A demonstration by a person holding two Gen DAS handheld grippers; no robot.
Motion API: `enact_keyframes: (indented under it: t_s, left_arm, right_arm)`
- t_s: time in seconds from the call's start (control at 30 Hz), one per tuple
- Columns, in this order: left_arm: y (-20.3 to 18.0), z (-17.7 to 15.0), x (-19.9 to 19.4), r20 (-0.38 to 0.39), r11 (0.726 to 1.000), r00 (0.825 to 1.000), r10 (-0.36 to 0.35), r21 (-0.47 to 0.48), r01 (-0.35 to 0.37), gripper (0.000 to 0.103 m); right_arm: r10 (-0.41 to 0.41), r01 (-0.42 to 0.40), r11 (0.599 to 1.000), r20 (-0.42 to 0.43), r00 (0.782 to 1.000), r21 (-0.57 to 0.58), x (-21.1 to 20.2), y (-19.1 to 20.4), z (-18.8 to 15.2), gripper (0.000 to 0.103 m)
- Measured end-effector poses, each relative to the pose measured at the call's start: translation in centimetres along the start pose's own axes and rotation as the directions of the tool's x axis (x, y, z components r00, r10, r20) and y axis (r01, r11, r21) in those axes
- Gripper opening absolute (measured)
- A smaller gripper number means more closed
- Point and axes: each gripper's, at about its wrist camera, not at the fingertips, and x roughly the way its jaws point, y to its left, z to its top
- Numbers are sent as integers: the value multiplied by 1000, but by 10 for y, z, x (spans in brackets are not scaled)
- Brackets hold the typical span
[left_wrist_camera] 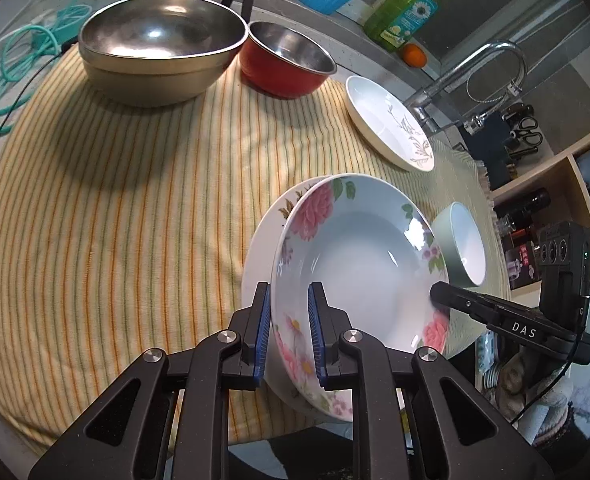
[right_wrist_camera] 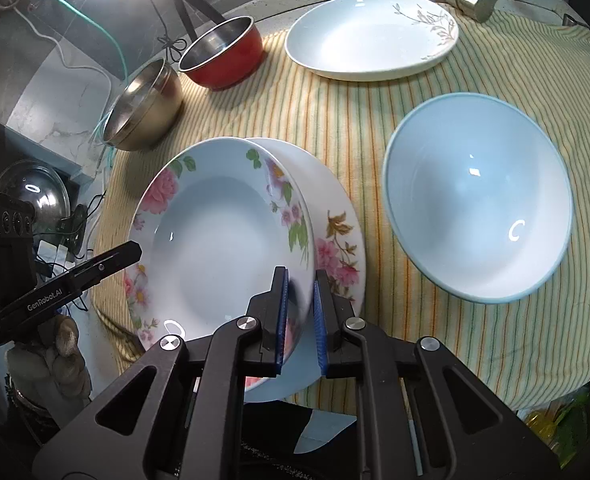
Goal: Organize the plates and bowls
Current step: 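Carry the rose-patterned plate over the pink-flowered plate and lower it, then open the left gripper and withdraw from the stacked plates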
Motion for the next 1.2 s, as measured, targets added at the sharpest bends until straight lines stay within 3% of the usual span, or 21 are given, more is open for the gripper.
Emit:
enact_keyframes:
  t_s: [0.43, 1.07, 1.2]
  left_arm:
    - [-6, -1, 14, -29, 1000, 999, 25, 20, -24, 16]
    - [-6, 2, 14, -22, 997, 998, 64, 34, -64, 16]
    - [-9, 3, 16, -31, 997, 997, 65, 46, -64, 17]
  right_arm:
    - [-30, 30, 1000, -9, 1000, -3, 3, -6, -3, 13]
    - [-168, 167, 973, 8, 986, -161, 10, 20, -2, 19]
    - [-174, 173, 968, 8, 985, -179, 11, 23, -2, 29]
